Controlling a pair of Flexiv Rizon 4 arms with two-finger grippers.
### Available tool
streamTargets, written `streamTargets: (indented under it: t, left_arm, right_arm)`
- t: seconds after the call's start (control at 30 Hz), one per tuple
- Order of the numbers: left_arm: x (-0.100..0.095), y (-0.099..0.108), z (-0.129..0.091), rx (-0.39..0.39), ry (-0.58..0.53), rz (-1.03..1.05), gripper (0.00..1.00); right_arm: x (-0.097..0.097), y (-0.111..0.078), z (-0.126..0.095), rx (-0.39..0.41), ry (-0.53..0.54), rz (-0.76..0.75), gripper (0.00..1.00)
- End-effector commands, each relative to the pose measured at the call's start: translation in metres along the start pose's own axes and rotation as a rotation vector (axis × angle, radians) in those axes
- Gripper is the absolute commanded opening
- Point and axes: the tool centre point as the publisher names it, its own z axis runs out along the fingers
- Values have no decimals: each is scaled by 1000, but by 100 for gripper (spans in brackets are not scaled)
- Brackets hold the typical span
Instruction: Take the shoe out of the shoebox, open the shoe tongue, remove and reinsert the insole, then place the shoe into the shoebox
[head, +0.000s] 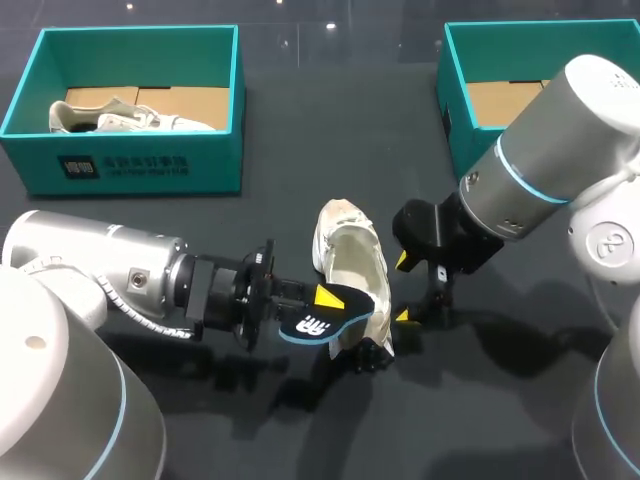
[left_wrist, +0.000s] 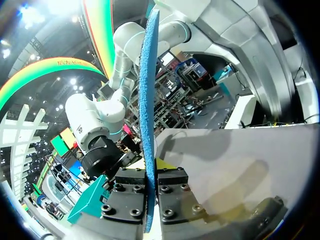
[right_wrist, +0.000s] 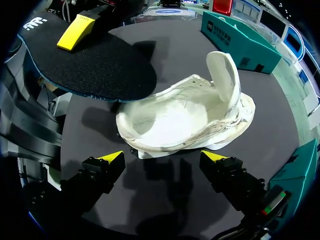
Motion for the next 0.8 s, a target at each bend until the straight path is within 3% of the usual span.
streamTargets:
  t: [0.03,0.27,0.8]
  left_arm:
    - [-2,9,8,25,-14,-49,0]
    - [-8,22,16,83,-44,-115,0]
    - [-14,42,29,82,-69,-145,0]
  right_arm:
    - [1,0,0,1,-3,1,100]
    - [1,0,0,1,-3,1,100]
    - [1,0,0,1,-3,1,100]
